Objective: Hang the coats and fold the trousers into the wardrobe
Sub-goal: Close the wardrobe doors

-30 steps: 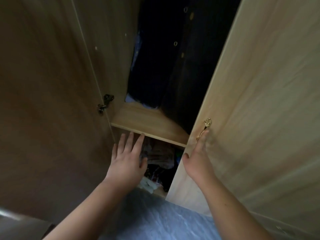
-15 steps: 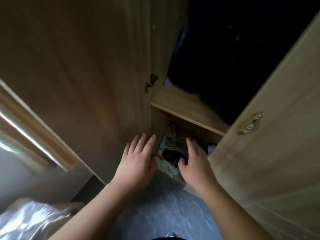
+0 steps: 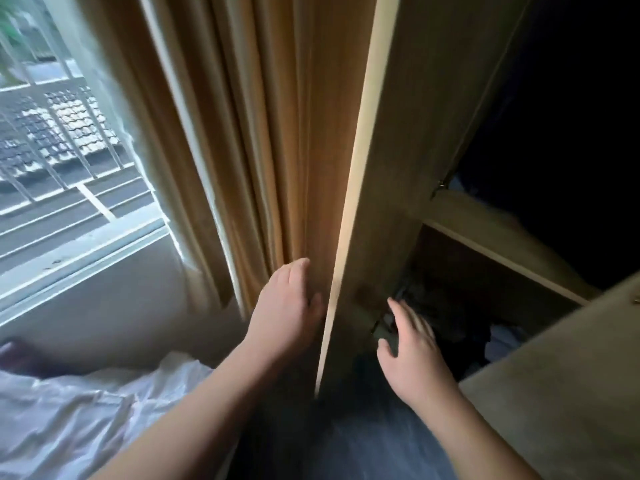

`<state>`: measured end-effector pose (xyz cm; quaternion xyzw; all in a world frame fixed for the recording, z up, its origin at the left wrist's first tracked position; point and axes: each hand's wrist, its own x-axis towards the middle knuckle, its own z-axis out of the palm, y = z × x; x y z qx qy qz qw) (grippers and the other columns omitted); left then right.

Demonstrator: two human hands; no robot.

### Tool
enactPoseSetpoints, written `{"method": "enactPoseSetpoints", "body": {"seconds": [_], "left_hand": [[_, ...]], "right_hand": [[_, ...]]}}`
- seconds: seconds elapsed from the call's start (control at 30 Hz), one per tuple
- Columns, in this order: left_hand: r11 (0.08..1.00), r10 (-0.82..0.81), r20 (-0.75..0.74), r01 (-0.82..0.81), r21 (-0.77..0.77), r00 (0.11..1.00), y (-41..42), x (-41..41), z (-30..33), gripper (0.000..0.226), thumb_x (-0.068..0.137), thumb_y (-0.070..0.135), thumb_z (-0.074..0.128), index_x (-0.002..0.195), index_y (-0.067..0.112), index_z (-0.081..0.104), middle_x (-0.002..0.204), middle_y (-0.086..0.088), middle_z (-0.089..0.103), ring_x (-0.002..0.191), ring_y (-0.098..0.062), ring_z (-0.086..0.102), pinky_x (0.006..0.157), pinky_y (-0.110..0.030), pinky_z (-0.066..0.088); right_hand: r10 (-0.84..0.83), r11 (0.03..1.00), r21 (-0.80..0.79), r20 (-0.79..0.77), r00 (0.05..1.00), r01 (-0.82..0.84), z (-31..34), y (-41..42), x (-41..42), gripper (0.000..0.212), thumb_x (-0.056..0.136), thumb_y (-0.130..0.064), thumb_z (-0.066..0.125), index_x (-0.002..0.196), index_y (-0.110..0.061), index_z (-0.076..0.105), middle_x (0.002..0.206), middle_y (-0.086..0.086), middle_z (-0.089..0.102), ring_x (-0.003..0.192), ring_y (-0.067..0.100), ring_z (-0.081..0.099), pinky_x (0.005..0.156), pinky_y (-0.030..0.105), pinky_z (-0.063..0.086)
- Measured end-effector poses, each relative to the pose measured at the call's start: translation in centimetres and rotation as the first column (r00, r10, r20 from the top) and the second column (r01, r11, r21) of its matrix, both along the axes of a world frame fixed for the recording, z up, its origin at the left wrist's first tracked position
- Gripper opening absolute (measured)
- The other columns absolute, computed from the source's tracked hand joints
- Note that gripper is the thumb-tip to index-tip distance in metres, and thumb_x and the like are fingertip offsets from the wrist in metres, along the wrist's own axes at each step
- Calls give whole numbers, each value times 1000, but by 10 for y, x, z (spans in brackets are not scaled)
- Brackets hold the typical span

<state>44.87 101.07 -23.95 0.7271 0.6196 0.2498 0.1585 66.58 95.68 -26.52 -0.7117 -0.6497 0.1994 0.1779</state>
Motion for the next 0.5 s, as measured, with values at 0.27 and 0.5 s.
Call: {"method": "enactPoseSetpoints", "body": {"seconds": [0.27,0.5], "left_hand": [[979,-109,382,167,-121,918,23,48,22,102,74,22,64,154,44,5,160,4,31,146,-19,32,114,-49,38],[959,-264,23,265,-101,964,-32,116,24,98,90,28,54,152,38,-21,165,2,-18,153,-29,-9,122,-56,12]], "right_hand": [[-71,997,-16,-12,997,71,8,-33,27,69,96,-25,58,157,-28,25,163,-7,24,150,12,20,121,29,22],[-154,988,-5,-62,986,154,6,-58,82,71,93,-21,64,155,-24,30,161,-3,32,148,15,27,119,30,28]]}}
